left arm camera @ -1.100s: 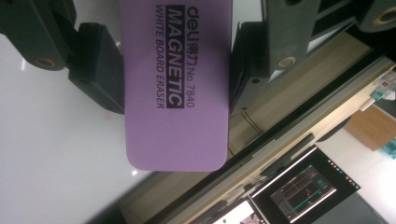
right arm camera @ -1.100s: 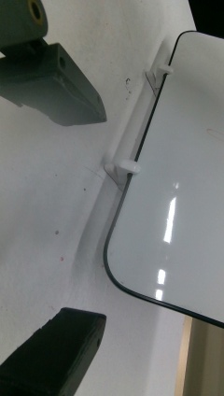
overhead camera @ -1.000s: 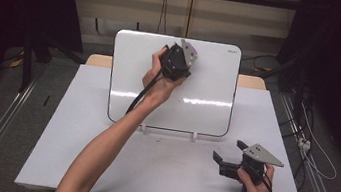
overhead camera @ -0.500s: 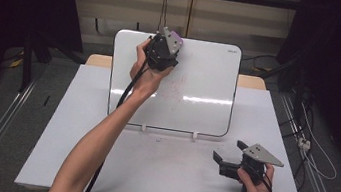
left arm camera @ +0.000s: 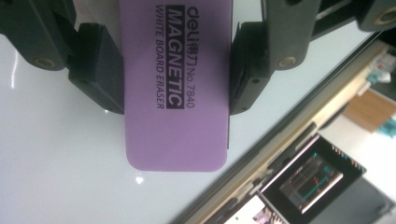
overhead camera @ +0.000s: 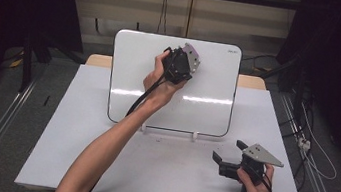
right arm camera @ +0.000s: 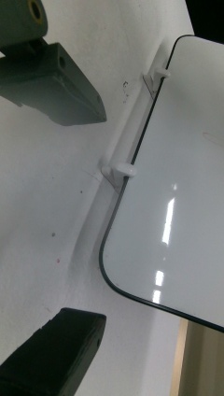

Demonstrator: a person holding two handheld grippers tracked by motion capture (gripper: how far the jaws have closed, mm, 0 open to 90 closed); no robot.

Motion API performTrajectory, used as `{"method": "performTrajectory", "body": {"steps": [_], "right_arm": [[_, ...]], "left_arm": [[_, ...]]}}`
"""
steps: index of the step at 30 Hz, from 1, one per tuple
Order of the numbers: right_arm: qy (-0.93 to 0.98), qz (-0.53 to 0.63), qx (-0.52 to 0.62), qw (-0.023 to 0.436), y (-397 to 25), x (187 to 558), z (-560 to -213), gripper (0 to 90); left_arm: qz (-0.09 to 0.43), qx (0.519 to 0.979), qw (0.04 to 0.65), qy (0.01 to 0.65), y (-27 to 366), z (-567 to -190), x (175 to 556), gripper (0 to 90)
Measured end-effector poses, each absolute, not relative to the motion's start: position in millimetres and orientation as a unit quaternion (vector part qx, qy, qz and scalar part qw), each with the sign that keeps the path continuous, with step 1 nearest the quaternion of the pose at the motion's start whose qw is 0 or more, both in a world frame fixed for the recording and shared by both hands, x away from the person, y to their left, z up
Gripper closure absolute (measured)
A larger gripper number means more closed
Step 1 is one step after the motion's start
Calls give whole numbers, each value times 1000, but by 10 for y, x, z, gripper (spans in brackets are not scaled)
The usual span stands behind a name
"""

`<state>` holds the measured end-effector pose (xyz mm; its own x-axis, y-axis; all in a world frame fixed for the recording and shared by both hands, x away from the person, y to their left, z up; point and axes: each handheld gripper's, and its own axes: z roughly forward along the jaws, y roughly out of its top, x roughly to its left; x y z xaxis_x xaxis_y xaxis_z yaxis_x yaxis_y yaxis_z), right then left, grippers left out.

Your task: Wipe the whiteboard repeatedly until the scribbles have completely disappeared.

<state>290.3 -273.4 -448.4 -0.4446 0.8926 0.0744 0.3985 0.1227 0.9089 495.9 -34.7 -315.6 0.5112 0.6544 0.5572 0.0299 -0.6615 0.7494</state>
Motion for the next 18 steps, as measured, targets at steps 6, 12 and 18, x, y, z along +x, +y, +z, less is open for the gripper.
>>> {"method": "performTrajectory", "body": {"steps": [6,12,18], "right_arm": [[703,478,459,259,-2733,2903,-4485,39],[701,476,464,258,-2744,2910,-4494,39],[704,478,457,259,-2718,2896,-4477,39]], "left_arm": [[442,768,376,272,-48,-2995,5150,413],[438,772,371,274,11,-2985,5153,413],[442,789,363,223,-249,-3234,4923,414]]}}
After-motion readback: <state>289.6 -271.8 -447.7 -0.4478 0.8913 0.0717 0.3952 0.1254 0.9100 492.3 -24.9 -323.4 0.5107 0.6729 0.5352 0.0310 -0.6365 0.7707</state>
